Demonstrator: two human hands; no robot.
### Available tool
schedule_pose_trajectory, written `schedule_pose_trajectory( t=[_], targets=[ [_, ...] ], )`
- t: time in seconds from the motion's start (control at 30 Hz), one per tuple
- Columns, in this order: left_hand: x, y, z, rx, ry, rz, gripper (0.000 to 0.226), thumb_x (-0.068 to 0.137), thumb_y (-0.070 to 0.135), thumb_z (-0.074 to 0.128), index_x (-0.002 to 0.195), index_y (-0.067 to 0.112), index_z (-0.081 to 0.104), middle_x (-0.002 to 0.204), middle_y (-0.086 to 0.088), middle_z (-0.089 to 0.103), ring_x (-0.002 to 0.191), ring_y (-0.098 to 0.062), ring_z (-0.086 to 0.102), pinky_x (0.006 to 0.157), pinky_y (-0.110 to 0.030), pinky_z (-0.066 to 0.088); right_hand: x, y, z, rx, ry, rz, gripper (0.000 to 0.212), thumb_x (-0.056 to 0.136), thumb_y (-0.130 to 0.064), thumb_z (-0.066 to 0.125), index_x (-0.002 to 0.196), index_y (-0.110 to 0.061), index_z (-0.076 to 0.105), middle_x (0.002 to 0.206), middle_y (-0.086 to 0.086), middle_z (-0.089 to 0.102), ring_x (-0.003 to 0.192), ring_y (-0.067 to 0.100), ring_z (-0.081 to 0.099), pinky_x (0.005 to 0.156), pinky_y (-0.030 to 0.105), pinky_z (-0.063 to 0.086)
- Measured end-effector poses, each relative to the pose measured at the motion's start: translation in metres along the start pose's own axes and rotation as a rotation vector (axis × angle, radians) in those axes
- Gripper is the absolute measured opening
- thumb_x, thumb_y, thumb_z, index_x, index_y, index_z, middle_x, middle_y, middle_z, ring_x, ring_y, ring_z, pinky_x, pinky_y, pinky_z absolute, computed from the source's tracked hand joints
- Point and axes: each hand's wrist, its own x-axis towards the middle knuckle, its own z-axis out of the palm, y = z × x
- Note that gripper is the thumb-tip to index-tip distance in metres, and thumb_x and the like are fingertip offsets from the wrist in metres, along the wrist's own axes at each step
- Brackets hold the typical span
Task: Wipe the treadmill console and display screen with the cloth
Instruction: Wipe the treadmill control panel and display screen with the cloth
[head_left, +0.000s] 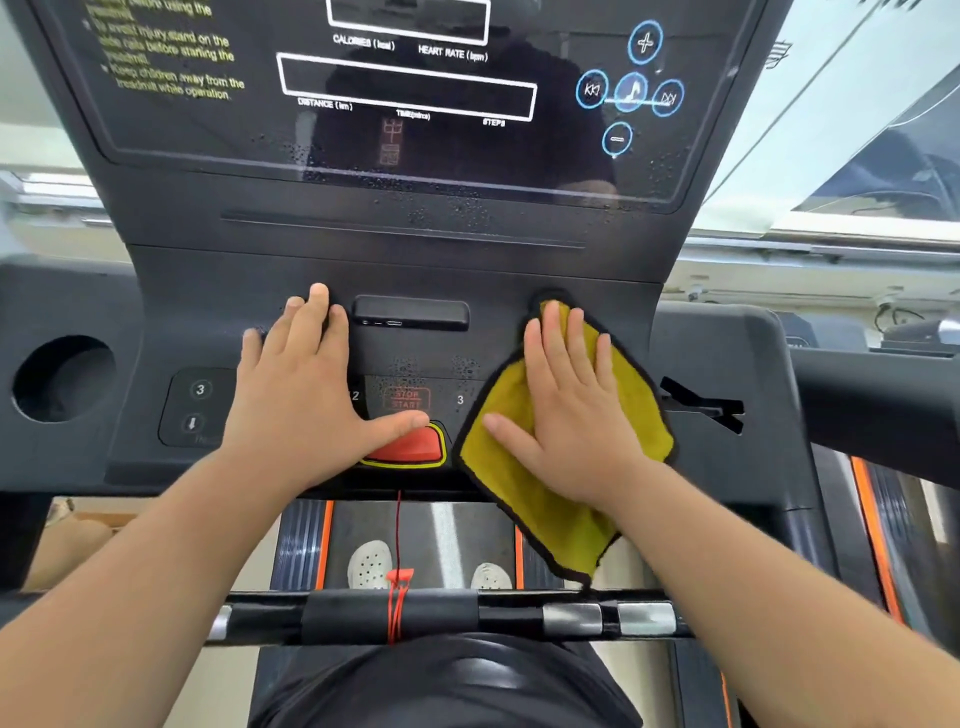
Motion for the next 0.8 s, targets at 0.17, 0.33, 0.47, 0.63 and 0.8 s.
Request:
schedule_pose_trajectory(
  t=[0.17,0.33,0.47,0.63,0.8],
  targets=[
    [0.000,0.003,0.000,-0.002,0.002,-0.010,0.141,0.055,0.106,0.029,0.154,0.006,0.030,0.167,-0.015,0.018,0.152,-0.035,0.021,0.119,-0.060,0.020,-0.046,-0.033,0.022,-0.008,0.024,0.151,0.092,0.100,-0.069,0.020,0.162,-0.002,0.016,0.170,0.022,0.008,0.158,0.042,0.002,0.124,0.065,0.012],
    [0.000,0.001,-0.001,-0.007,0.004,-0.005,0.140,0.054,0.106,0.029,0.154,0.007,0.031,0.167,-0.013,0.018,0.152,-0.034,0.021,0.119,-0.060,0.020,-0.047,-0.004,0.020,-0.038,-0.005,0.226,0.108,0.092,-0.082,0.007,0.162,-0.001,0.015,0.169,0.027,0.005,0.156,0.048,-0.002,0.125,0.065,0.008],
    [0.000,0.000,-0.002,-0.008,-0.006,-0.012,0.140,0.055,0.106,0.024,0.155,0.008,0.030,0.167,-0.012,0.017,0.153,-0.034,0.020,0.119,-0.061,0.020,-0.015,0.006,0.003,0.005,0.040,0.221,0.113,0.088,-0.088,0.001,0.163,-0.004,0.003,0.169,0.025,-0.010,0.157,0.042,-0.013,0.127,0.060,0.002],
    [0.000,0.007,-0.002,-0.010,-0.001,-0.031,0.141,0.054,0.105,0.026,0.154,0.005,0.030,0.167,-0.016,0.017,0.153,-0.036,0.019,0.119,-0.062,0.019,-0.025,-0.020,0.009,-0.014,0.021,-0.086,0.103,0.094,-0.082,0.007,0.164,-0.007,0.011,0.172,0.016,-0.002,0.158,0.035,-0.008,0.127,0.058,0.006],
    [0.001,0.007,-0.002,-0.006,-0.006,-0.031,0.142,0.052,0.106,0.028,0.154,0.006,0.030,0.167,-0.014,0.017,0.153,-0.035,0.020,0.119,-0.062,0.019,-0.070,-0.006,0.031,0.048,0.088,-0.211,0.088,0.100,-0.073,0.021,0.163,-0.012,0.023,0.172,0.007,0.013,0.160,0.028,0.005,0.126,0.053,0.015]
  ],
)
